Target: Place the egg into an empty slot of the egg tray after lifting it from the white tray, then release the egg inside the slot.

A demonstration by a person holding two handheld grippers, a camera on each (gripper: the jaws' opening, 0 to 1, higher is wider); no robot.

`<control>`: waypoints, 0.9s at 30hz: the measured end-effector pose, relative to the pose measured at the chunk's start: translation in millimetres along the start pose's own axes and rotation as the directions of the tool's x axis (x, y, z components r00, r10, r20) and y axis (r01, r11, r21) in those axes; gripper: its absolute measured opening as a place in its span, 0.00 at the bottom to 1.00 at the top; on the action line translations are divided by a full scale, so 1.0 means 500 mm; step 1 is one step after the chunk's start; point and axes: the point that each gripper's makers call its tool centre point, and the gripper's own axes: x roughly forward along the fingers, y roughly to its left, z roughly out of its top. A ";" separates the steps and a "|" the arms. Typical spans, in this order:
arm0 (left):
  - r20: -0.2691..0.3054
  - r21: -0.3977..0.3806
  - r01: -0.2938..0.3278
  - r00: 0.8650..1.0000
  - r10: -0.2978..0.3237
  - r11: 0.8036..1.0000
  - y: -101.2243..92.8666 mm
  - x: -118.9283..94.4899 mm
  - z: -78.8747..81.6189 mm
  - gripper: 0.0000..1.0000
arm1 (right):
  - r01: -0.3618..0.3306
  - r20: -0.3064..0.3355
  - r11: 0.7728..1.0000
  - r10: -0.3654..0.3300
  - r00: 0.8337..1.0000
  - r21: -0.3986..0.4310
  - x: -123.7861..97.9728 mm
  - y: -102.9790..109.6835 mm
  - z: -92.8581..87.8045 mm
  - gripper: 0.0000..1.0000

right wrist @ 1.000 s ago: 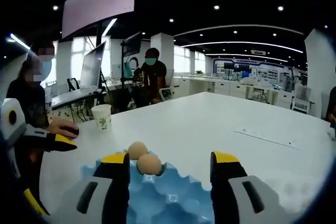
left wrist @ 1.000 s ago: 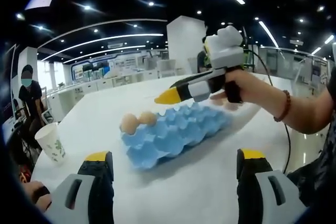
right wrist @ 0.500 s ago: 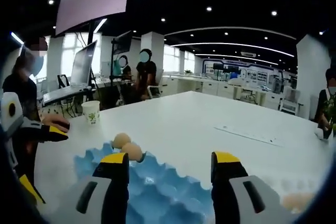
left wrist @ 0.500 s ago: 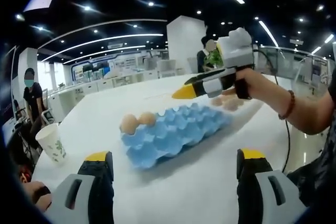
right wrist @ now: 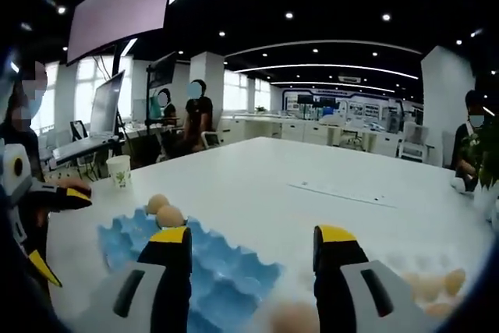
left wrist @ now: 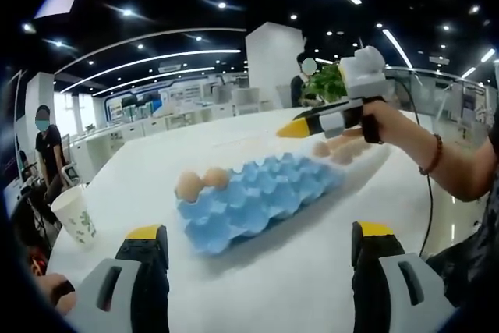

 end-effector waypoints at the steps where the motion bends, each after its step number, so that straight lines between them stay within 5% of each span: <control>1: 0.000 0.000 0.001 1.000 -0.001 1.000 -0.001 0.000 0.000 1.00 | 0.005 -0.001 1.000 -0.005 1.000 0.000 -0.002 -0.004 -0.002 0.65; 27: -0.002 0.005 -0.001 1.000 0.001 1.000 0.000 -0.004 -0.005 1.00 | 0.168 -0.023 0.984 -0.166 0.986 0.059 -0.066 -0.127 -0.046 0.64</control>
